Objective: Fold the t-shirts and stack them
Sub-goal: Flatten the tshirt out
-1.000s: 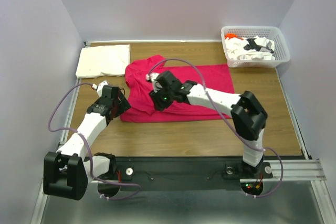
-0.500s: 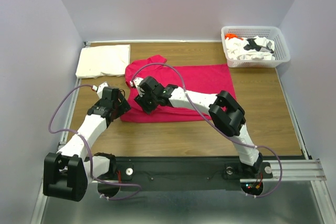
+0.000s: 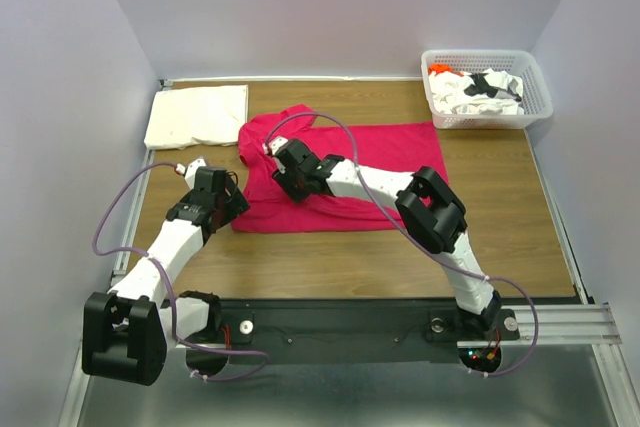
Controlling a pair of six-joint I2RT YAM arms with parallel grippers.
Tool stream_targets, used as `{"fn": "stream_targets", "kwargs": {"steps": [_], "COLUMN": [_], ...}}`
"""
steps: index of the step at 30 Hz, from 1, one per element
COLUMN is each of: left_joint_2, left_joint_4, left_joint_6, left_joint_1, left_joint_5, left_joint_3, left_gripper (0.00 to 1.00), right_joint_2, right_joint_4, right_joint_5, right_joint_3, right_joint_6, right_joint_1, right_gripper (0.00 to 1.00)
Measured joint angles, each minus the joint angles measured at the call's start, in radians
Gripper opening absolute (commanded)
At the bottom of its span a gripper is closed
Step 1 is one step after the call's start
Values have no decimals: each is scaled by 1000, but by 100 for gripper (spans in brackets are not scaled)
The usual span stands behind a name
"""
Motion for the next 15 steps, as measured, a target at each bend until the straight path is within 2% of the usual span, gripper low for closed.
{"fn": "stream_targets", "kwargs": {"steps": [9,15], "left_joint_2": [0,12], "left_joint_4": [1,16], "left_joint_6": [2,9], "left_joint_1": [0,0], "left_joint_5": [15,47], "left_joint_3": [-3,-3], "left_gripper": [82,82], "right_joint_2": [-1,-29], "right_joint_4": [-1,-8], "right_joint_5": [-22,-105], "right_joint_3": [0,-7], "right_joint_6": [116,179], "right_joint_1": [-138,-217], "right_gripper": [50,51]}}
